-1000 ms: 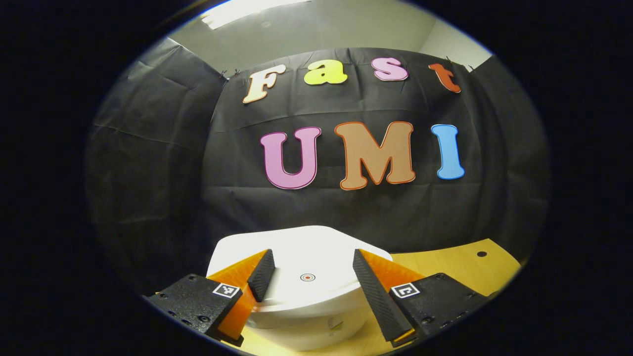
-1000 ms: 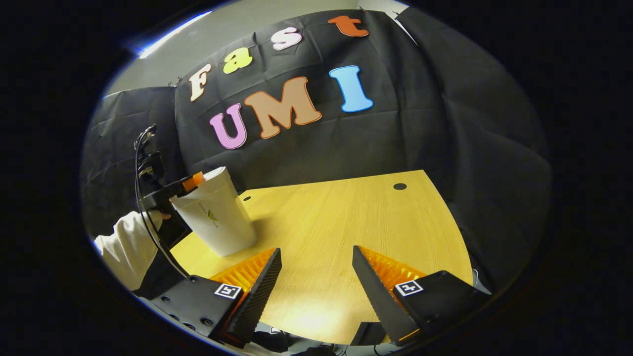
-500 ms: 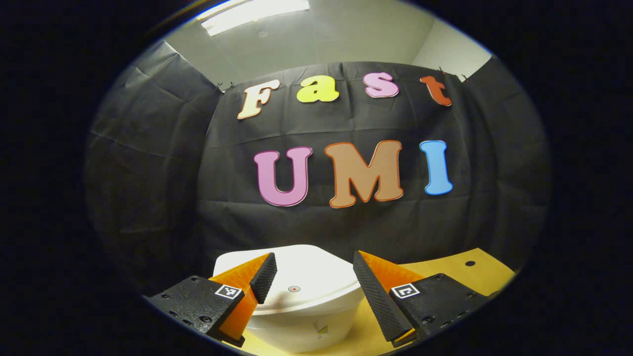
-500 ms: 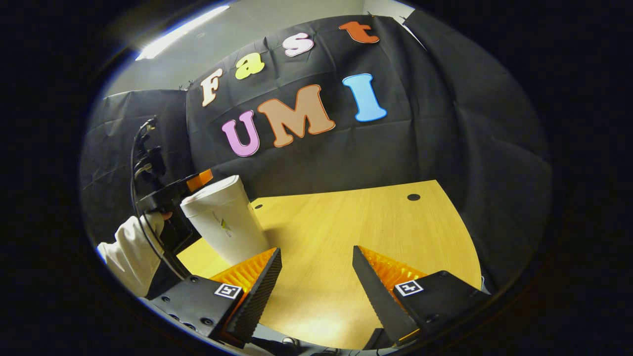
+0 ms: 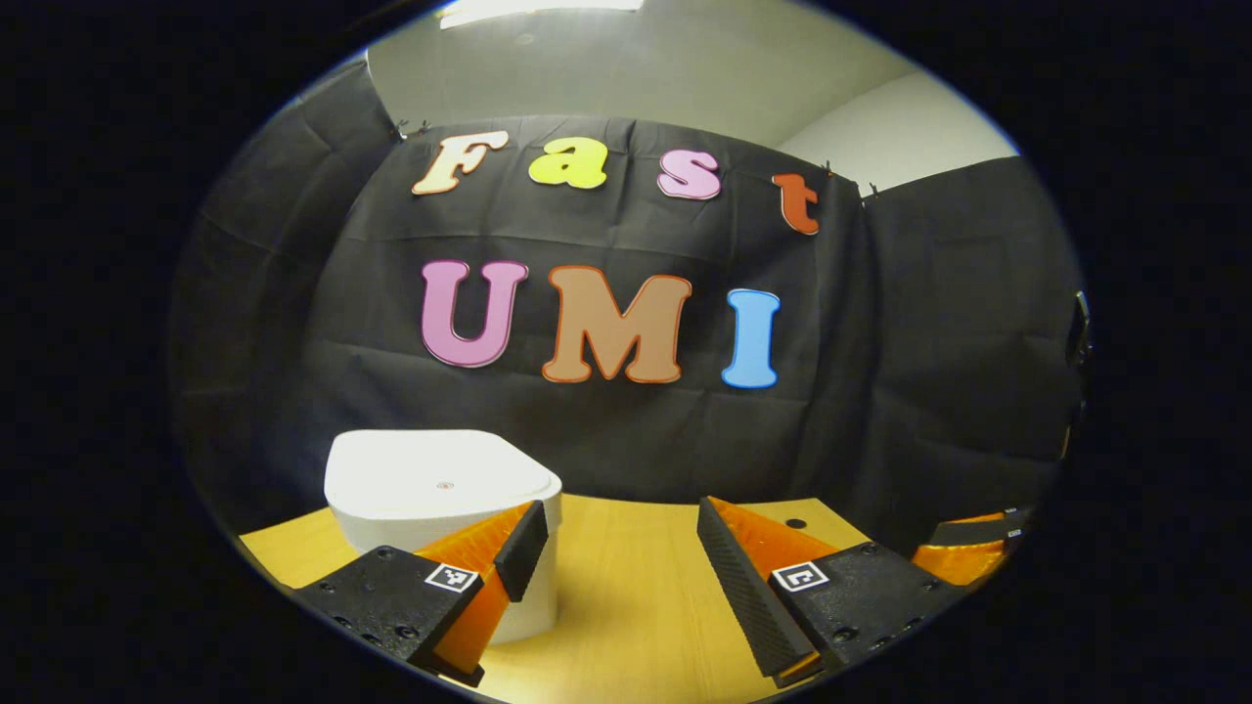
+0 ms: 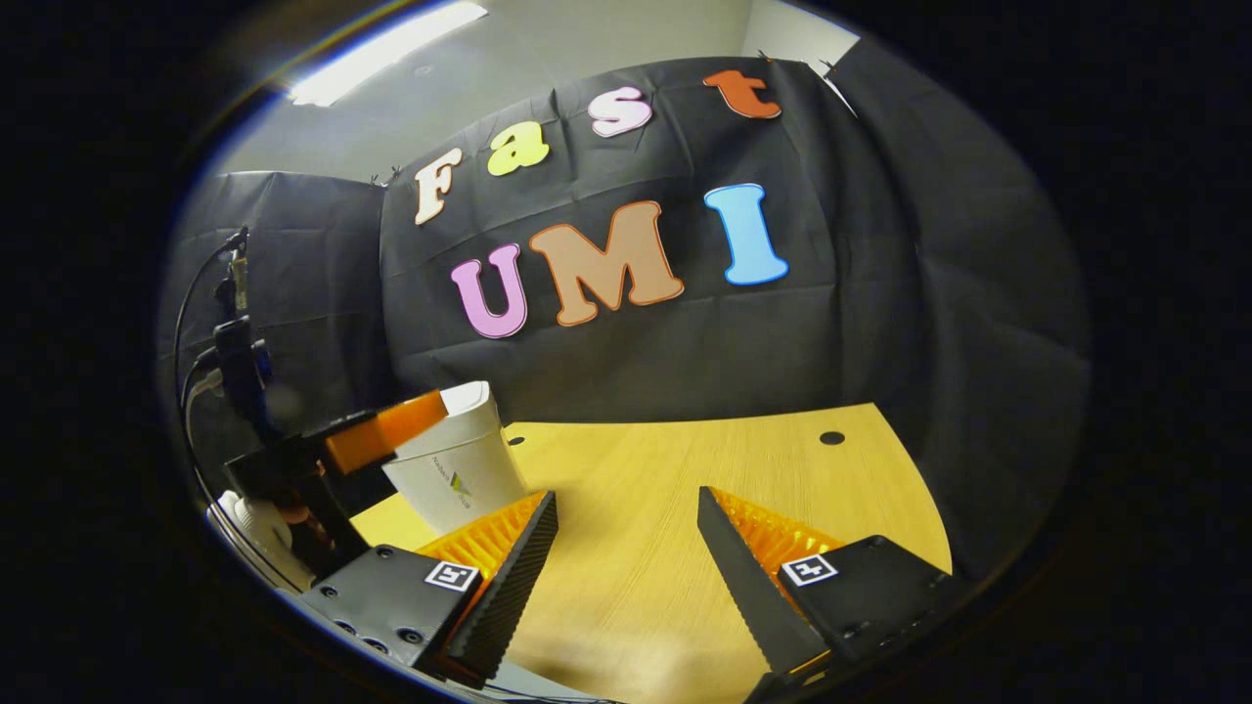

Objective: Press the lid of the desktop garbage bin to open it, pick up the crumpled paper on the desktop and throw it into the bin, then pick up the pop can on the desktop and drop it into the bin, and finally close the garbage bin lid.

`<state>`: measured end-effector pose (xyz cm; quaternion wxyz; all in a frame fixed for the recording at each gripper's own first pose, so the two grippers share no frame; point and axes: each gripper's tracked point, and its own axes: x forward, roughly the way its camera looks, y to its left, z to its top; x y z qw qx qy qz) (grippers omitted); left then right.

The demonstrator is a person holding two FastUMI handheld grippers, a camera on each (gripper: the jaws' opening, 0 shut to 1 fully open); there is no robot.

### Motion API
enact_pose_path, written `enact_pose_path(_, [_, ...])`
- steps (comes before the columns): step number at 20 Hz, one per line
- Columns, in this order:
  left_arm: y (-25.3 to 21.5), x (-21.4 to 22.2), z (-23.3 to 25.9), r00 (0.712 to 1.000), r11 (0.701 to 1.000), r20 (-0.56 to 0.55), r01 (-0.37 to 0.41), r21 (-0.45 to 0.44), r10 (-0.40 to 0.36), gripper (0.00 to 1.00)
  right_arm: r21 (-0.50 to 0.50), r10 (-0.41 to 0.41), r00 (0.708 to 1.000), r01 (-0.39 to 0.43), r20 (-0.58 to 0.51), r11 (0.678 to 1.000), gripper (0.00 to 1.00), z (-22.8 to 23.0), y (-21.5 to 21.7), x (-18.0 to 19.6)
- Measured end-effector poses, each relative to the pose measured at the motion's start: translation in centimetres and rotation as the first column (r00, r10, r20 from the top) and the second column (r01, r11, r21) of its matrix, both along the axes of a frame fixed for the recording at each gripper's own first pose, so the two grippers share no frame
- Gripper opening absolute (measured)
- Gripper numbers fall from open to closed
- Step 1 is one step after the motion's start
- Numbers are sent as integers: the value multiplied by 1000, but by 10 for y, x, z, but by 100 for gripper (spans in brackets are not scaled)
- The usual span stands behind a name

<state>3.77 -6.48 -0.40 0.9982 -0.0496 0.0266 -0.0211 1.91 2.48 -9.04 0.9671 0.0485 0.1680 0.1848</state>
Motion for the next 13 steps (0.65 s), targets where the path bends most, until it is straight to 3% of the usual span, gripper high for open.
enact_pose_path(5, [7,-16,-12,998,1000,-59,6,14,-6,93,-2,-20,997,20,74,1000,96,27,19,5])
enact_pose_path(13, [7,-22,-2,997,994,-38,74,81,-71,93,-15,-124,986,126,114,992,96,32,24,-10])
